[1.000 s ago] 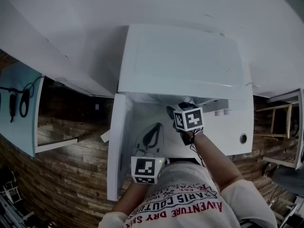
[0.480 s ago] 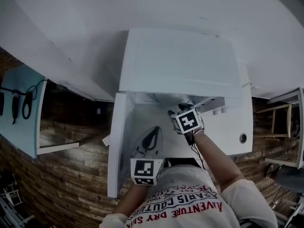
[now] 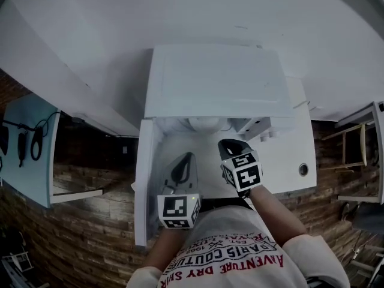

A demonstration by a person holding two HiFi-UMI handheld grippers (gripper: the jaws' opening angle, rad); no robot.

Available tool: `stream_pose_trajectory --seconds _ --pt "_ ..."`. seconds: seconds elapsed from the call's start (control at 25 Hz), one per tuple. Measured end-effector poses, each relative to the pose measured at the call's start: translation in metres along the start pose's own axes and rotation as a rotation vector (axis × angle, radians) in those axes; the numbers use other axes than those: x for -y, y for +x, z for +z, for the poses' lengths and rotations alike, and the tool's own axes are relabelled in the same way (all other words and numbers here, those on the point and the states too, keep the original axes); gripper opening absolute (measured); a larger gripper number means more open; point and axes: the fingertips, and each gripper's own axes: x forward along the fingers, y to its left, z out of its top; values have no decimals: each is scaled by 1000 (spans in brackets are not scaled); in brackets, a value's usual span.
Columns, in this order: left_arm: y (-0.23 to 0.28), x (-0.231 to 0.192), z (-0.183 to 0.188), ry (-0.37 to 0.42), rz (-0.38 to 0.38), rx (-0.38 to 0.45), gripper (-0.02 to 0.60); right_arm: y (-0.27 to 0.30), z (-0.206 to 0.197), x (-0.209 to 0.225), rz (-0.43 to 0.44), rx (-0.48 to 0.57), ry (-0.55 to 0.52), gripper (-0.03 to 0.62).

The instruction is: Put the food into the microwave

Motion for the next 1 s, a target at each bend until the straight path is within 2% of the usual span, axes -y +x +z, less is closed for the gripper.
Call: stream_pose_trajectory --seconds 0.32,0.52,0.76,1.0 --pt "-8 16 61 109 -19 122 6 -84 67 -14 -34 329 -55 12" --pt "-14 29 88 157 -48 170 6 -126 100 -25 -78 502 -139 11" --pt "-22 41 113 160 -84 220 6 -152 114 -25 -85 614 -111 11" --pt "-23 31 115 117 -69 239 6 -157 116 -28 -67 642 -66 11"
